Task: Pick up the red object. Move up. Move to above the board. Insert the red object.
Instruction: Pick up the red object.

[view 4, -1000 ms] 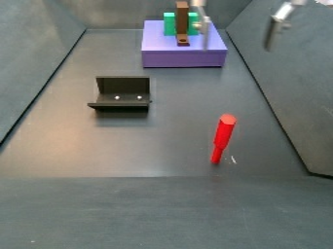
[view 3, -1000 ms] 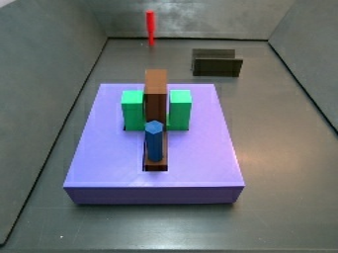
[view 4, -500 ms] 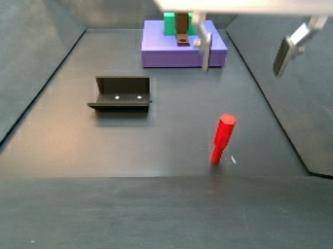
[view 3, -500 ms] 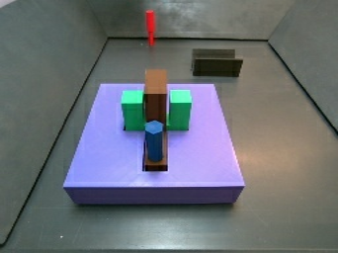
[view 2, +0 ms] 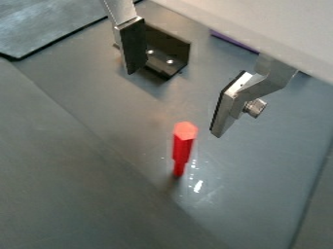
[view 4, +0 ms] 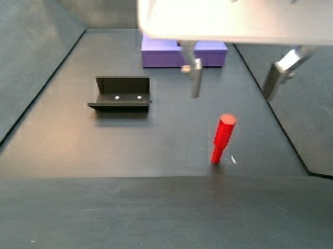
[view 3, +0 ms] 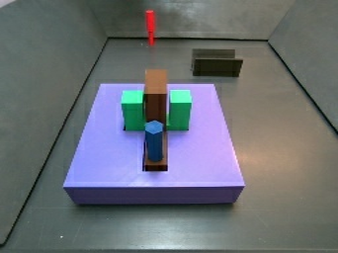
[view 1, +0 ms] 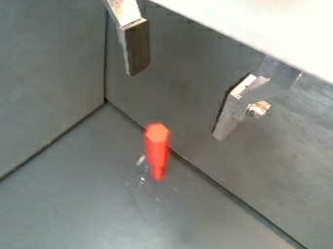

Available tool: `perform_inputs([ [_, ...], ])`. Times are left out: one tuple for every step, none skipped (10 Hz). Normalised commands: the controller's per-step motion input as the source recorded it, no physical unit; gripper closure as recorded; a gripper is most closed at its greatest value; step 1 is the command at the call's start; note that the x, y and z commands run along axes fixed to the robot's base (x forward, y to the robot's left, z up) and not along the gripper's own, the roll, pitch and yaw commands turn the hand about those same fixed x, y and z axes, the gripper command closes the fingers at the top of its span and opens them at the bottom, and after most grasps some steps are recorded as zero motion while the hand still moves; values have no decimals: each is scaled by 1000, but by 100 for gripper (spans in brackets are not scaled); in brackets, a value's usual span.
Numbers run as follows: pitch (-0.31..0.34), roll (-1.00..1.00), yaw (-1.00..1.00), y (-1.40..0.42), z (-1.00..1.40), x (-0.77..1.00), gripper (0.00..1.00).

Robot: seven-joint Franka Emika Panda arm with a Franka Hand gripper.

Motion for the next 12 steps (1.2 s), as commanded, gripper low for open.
perform_inputs([
  [-23, 0, 0, 0, -260, 191, 0],
  [-34, 0, 0, 0, -57, -100, 0],
  [-41, 0, 0, 0, 0, -171, 0],
  [-47, 0, 0, 0, -120, -91, 0],
  [-129, 0, 0, -9, -374, 0, 0],
  [-153, 0, 0, 0, -546, 0, 0],
  [-103, 0, 0, -11, -271, -3, 0],
  [-61, 0, 0, -9, -26, -100, 0],
  [-59, 0, 0, -43, -89, -157, 0],
  [-74, 0, 0, -103, -151, -140, 0],
  [-66, 21, 0, -94, -194, -163, 0],
  [-47, 10, 0, -29, -117, -163, 0],
])
